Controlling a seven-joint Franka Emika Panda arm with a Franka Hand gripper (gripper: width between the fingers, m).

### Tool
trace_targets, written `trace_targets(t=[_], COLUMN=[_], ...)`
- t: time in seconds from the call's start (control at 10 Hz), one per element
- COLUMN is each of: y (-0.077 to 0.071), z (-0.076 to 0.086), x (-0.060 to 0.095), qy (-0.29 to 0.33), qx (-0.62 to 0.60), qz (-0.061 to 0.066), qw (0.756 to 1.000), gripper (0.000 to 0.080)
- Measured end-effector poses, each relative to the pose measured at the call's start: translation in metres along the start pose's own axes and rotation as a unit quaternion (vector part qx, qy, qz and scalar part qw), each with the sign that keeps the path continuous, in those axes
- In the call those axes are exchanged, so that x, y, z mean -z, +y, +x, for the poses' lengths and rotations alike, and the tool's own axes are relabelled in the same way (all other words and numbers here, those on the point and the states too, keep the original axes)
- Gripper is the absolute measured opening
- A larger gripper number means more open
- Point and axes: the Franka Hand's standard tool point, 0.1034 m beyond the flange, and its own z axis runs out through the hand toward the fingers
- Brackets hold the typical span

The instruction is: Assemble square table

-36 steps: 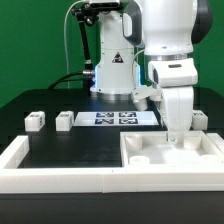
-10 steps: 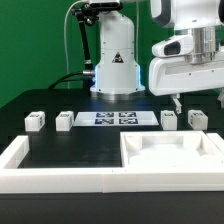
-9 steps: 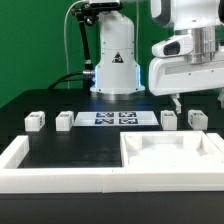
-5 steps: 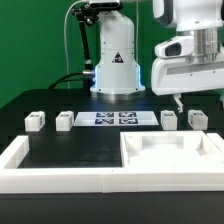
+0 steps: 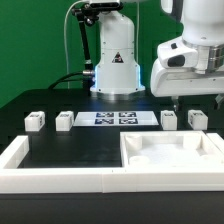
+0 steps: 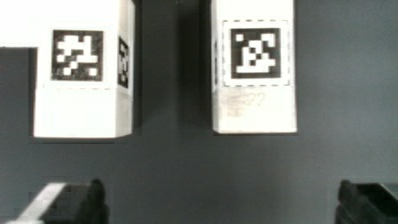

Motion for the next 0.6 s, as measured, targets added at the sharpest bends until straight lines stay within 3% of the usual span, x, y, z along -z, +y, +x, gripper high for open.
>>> trace_targets(t=[0.1,0.2,0.3,0.4,0.6], y=[0.002,0.001,-0.002,-0.004,-0.007], z=[-0.006,-0.005,-0.005,-0.009,-0.017], x=[-0.002,-0.003,-0.007,-0.011,-0.017], qy=[-0.047,-0.079,-0.105,-0.139,-0.197], qx=[0.001,0.005,0.014,0.028,0.03], qz=[-0.005,-0.004,0.009,0.013,0.01], qw=[0.999,0.997,0.994,0.99,0.98], gripper=[0.0649,0.0649,0.0649,0.0649,0.0649])
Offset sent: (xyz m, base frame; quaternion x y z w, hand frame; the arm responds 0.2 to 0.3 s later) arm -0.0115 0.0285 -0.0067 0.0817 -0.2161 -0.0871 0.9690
